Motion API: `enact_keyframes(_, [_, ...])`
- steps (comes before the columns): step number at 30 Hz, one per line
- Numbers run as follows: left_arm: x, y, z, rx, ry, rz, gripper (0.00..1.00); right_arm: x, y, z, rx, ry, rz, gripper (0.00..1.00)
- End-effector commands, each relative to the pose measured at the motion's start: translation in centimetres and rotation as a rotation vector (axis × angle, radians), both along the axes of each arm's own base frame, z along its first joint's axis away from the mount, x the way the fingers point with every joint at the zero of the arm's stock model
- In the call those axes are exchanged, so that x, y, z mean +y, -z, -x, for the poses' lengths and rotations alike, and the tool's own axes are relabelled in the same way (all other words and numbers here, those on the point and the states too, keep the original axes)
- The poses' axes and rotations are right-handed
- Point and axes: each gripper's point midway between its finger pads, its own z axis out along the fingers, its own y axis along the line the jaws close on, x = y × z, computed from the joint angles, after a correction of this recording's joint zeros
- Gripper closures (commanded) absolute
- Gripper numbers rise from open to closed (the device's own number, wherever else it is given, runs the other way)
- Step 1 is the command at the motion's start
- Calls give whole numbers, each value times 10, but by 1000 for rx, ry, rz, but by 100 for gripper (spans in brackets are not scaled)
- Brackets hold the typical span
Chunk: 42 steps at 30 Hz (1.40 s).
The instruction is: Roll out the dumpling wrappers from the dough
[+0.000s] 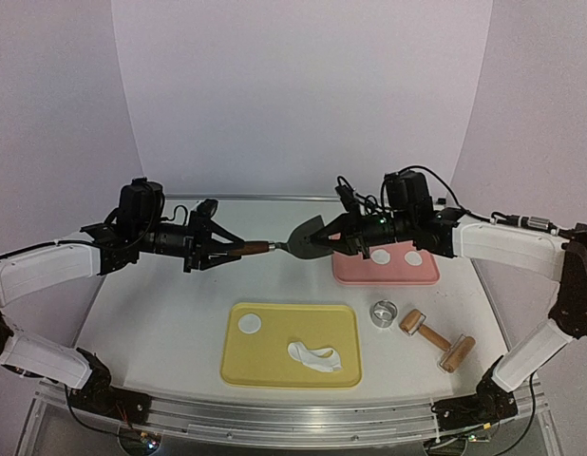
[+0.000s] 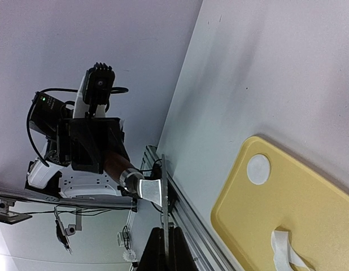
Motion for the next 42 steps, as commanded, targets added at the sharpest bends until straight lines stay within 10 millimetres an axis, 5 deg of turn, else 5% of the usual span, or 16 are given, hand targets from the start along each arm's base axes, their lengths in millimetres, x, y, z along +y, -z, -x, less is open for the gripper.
enact_keyframes(1, [-4, -36, 9, -113, 57, 86, 82, -7, 9, -4, -16, 44, 79, 100])
enact_keyframes(7, [-5, -34, 6, -111, 45, 79, 100, -6, 14, -4, -2, 45, 93, 95])
enact_keyframes(9, [-3, -31, 5, -109, 32, 64, 100, -8, 15, -4, -1, 54, 99, 80])
enact_keyframes(10, [-2, -27, 5, -104, 23, 47, 100, -10, 17, -4, -5, 65, 106, 61])
enact_keyframes(12, [0, -23, 5, -97, 15, 29, 100, -13, 17, -4, -8, 72, 112, 44])
enact_keyframes(16, [11, -15, 1, -78, -21, -15, 100, -20, 18, -3, -23, 88, 138, 29])
enact_keyframes(22, [44, -1, -7, -55, -44, -120, 100, -41, 26, 4, -43, 120, 215, 24])
enact_keyframes(31, [100, 35, -1, 100, -57, -393, 100, -65, 69, 17, 76, 117, 416, 24])
enact_keyframes(42, [131, 74, 18, 225, -53, -649, 100, -19, 114, 46, 147, -28, 526, 26])
